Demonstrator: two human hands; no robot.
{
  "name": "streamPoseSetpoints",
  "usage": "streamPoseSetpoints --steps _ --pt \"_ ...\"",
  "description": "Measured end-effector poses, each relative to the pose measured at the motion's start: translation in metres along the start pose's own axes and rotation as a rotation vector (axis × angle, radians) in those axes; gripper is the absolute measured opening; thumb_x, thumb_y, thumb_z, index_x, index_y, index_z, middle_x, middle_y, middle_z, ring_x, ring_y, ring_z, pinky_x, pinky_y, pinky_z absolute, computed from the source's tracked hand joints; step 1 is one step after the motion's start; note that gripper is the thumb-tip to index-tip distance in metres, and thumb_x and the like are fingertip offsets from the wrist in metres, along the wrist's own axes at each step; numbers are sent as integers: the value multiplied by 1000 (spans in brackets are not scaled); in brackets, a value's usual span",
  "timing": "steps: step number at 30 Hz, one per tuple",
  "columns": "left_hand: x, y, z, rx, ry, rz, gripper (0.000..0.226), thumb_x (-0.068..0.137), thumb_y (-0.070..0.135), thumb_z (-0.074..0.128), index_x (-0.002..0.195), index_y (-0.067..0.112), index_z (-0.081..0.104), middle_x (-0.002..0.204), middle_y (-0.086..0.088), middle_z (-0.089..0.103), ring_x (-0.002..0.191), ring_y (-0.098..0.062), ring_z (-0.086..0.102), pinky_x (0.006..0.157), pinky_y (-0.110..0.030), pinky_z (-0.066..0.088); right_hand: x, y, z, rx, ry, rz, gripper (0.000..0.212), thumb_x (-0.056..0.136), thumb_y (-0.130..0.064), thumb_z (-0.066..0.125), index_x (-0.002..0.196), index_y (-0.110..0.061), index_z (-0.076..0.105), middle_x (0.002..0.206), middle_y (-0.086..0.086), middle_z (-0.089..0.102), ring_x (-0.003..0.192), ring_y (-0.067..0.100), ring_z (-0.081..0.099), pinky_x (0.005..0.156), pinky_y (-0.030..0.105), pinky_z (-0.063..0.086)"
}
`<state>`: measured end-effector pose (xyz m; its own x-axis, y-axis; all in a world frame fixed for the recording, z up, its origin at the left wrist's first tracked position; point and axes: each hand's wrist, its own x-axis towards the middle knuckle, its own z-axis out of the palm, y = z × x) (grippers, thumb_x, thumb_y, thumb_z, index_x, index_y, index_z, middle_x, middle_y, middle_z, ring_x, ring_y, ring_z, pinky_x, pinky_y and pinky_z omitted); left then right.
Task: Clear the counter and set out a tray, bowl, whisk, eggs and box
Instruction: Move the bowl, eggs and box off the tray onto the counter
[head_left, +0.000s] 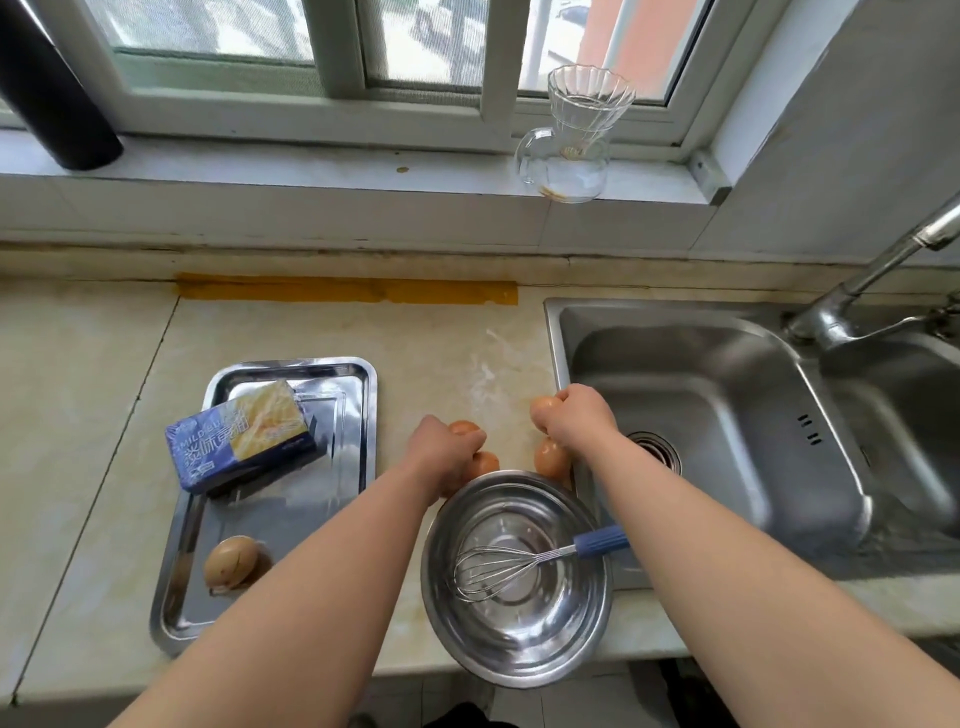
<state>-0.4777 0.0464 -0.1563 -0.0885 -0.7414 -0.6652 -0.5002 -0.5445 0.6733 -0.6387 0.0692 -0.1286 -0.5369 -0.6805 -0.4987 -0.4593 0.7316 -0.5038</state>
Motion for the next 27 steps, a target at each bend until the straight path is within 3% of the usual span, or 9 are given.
streamPoseSetpoints --steps 3,6,8,11,16,19,25,27 --pt "2 3 2 -15 7 -6 36 78 30 64 101 2 57 79 -11 57 54 -22 52 48 -24 44 5 1 -1 -2 -17 -4 18 74 -25 50 86 -14 58 98 12 66 102 36 60 78 34 47" --pt "4 6 7 -17 11 20 51 69 32 66 105 -2 56 87 -16 64 70 -30 64 59 -35 57 8 4 -2 -9 -26 -11 18 75 -26 51 85 -13 59 100 14 67 100 35 61 75 32 45" --pt "2 8 12 -61 6 41 49 71 27 68 110 2 51 97 -16 64 84 -32 67 71 -42 60 9 5 -2 -18 -24 -18 16 76 -26 52 83 -13 59 98 14 67 98 35 61 74 32 45" --pt "2 11 19 -113 -34 49 42 78 14 69 113 11 46 95 -10 59 82 -29 63 78 -50 58 10 6 -2 -45 -31 -25 19 78 -26 54 90 -13 62 100 12 67 100 34 60 79 34 48" --pt "7 14 23 -66 -31 59 38 69 15 74 100 13 52 99 -12 63 91 -33 68 82 -48 58 14 8 1 -50 -33 -29 43 78 -28 57 119 -17 62 118 8 64 112 31 56 93 35 48" --pt "10 14 22 17 -44 64 43 61 22 75 98 15 53 102 -13 63 95 -31 66 85 -45 56 14 10 3 -74 -51 -41 44 75 -28 58 118 -19 62 118 7 64 112 30 57 92 35 49" --pt "7 17 20 54 -38 67 34 71 24 74 96 14 53 102 -12 63 96 -29 65 87 -44 55 14 12 5 -112 -81 -40 50 72 -32 61 121 -21 61 125 10 57 107 29 58 89 33 48" --pt "10 15 23 43 -40 69 28 72 27 73 89 18 52 103 -13 64 95 -30 66 87 -44 55 14 11 4 -109 -90 -38 44 69 -35 57 109 -20 64 120 11 59 100 28 58 84 32 47"
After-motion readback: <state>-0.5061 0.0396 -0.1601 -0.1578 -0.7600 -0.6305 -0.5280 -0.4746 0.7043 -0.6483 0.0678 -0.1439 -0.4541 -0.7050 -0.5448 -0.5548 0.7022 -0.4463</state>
